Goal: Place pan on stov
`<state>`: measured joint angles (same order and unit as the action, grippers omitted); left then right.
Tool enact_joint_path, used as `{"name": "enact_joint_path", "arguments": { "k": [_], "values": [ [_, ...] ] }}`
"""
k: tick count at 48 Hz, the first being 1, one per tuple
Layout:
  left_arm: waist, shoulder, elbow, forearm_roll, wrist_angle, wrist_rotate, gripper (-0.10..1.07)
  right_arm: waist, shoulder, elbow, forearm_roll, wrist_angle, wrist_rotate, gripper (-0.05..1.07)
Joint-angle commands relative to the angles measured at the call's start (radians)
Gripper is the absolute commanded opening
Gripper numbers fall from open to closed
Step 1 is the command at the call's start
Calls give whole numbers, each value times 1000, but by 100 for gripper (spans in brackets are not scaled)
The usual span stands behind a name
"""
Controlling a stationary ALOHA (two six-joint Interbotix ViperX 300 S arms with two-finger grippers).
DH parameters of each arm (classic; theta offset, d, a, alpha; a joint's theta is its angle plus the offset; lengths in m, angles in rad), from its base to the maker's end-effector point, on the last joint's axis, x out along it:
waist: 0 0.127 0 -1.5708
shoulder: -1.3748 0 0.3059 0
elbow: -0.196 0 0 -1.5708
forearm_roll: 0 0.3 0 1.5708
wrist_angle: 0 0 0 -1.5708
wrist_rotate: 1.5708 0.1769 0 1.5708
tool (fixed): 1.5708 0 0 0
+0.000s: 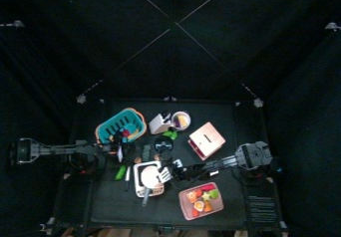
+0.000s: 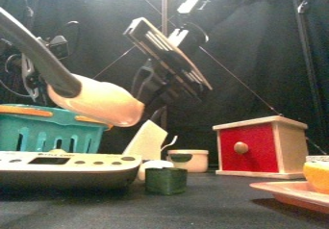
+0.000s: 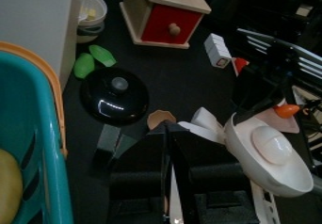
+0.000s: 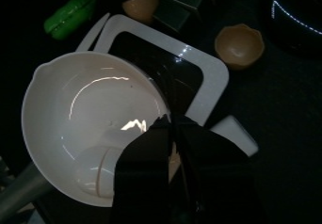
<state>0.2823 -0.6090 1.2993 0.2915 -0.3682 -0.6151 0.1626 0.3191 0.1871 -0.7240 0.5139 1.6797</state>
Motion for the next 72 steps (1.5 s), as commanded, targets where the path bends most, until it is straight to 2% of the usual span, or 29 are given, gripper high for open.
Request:
{"name": "enact_joint_path", "arguments": {
  "k": [1,13,25,31,41,47,72],
  "values": [
    [0,-8,-11,0,-11,3,43,-5,-9,-55,-3,31,2,38],
    [2,-11,-5,-2,-9,2,43,2,40,-92,-2,40,2,39],
    [2,-9,0,-2,-8,2,43,5,46,-91,0,46,2,42],
    [2,-9,0,-2,-6,2,43,5,46,-87,-3,49,2,50],
    [0,-9,0,0,-5,2,43,5,46,-87,-11,49,0,69],
    [-2,-11,0,-2,-5,2,43,5,44,-87,-26,55,2,75],
    [-3,-9,0,0,-3,2,43,5,0,-87,-86,140,2,76]
  ]
}}
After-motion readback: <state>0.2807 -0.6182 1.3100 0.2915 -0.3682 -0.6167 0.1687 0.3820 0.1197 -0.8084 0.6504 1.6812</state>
